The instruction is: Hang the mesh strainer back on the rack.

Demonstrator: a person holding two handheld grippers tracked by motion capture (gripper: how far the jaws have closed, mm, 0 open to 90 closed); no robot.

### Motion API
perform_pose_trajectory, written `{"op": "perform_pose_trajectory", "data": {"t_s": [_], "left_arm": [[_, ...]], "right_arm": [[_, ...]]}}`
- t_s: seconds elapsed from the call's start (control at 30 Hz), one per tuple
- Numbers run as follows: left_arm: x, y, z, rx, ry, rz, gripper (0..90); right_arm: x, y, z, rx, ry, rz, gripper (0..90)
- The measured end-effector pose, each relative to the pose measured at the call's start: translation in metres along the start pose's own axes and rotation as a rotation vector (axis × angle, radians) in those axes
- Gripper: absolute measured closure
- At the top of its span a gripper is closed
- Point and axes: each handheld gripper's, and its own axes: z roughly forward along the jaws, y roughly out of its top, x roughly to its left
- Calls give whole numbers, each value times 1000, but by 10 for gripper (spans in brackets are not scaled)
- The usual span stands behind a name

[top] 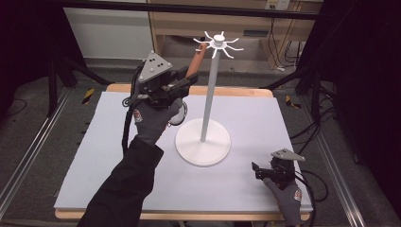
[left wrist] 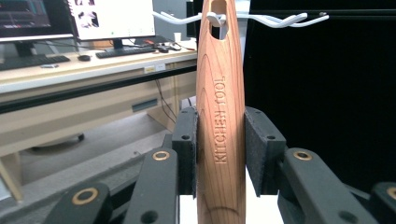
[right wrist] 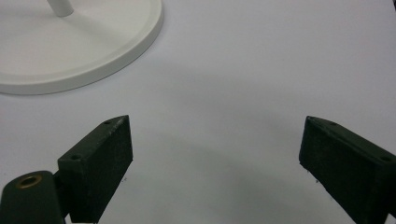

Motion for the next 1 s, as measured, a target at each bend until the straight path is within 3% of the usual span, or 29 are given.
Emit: {"op": "perform_pose_trajectory", "data": {"t_s": [0.33, 0.67, 0.77, 0.8, 1.0], "left_arm": [[3, -3, 3, 15, 14, -6, 652], [7, -5, -6, 16, 13, -9, 571], [10, -10, -9, 33, -4, -7, 536], [12, -12, -11, 33, -2, 13, 536], [19, -31, -23, 83, -20, -12, 479]], "right_arm": [[0, 0, 0, 3, 4, -1, 100], [0, 0, 0, 0, 1, -2, 100], [0, 0, 1, 1, 3, 5, 100], [0, 0, 1, 1, 3, 5, 100], [0, 1, 2, 5, 3, 14, 100]]}}
